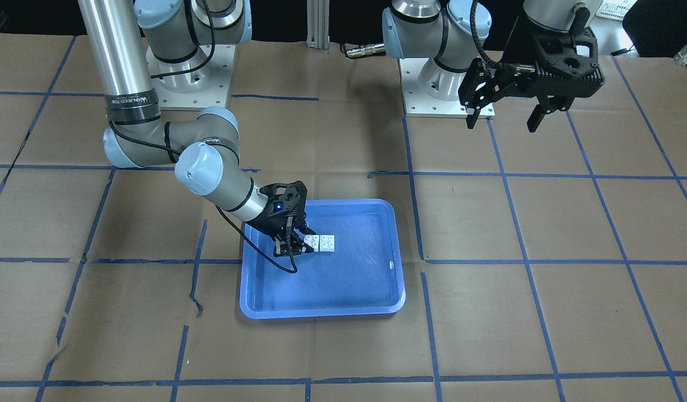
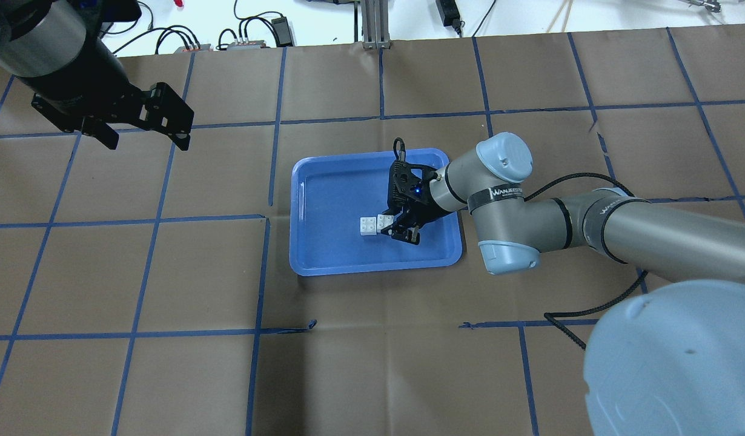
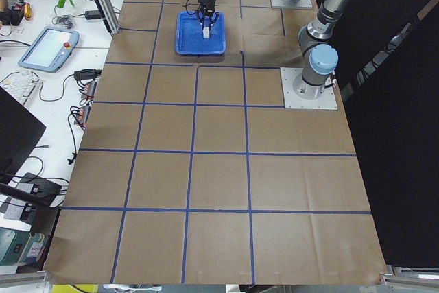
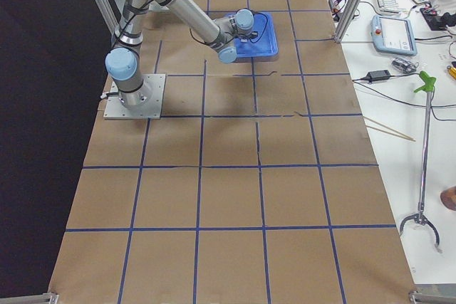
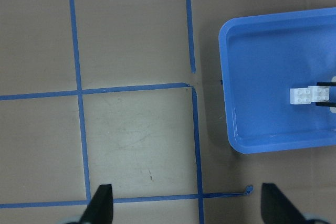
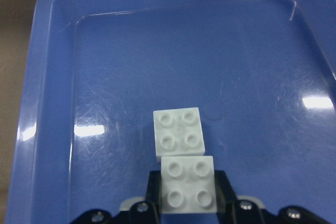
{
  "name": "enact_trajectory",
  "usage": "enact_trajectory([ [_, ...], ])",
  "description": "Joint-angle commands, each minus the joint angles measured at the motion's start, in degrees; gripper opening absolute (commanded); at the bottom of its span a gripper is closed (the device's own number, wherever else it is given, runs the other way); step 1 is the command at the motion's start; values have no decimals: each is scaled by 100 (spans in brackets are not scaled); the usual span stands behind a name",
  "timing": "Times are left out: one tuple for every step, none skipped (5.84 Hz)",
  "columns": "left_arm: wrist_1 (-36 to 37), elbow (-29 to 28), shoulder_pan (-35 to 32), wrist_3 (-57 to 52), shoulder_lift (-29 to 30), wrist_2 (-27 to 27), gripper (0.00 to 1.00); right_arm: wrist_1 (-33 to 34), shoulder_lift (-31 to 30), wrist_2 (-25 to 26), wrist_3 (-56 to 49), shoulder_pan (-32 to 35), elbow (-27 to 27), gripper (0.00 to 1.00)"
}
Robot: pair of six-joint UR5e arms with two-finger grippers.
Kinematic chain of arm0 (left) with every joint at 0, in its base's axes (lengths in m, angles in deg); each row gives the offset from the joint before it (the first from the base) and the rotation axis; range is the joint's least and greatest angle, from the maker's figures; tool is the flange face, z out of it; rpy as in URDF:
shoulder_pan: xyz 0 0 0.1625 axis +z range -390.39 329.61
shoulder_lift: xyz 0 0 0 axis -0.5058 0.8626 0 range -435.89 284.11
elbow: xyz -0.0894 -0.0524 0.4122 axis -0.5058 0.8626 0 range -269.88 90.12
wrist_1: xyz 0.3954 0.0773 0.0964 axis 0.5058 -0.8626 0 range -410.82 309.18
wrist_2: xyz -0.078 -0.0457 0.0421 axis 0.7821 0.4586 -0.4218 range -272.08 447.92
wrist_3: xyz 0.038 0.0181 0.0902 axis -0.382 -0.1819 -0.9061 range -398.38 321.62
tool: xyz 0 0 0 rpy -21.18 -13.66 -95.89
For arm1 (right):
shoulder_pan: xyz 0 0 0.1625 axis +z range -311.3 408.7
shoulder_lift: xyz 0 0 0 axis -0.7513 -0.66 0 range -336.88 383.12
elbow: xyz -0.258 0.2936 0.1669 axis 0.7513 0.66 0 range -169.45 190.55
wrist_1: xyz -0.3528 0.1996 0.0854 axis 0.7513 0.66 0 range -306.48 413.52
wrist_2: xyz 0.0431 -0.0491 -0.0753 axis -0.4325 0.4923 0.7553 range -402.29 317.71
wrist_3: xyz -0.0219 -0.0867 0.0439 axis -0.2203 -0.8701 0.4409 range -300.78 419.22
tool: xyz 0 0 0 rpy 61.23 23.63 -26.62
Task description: Assemble white blocks and place on blue tray
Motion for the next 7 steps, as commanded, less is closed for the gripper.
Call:
enact_trajectory([
  [0,-17,10,-5,-5,8,99,-2,0,2,10,0,-1,32],
  [0,-34,19,-5,-5,8,99,-11,0,2,-16,0,-1,32],
  [9,-35,19,-5,-5,8,99,-11,0,2,-43,9,-1,32],
  [52,-35,19,-14,-5,17,99,-11,0,2,-52,61,8,32],
  [114,-43,19,-22,3,17,99,-11,0,2,-52,70,8,32],
  [132,-52,28,-14,12,43,99,-11,9,2,-60,70,8,32],
  [141,-61,28,-22,12,43,99,-2,52,11,-60,70,-1,32],
])
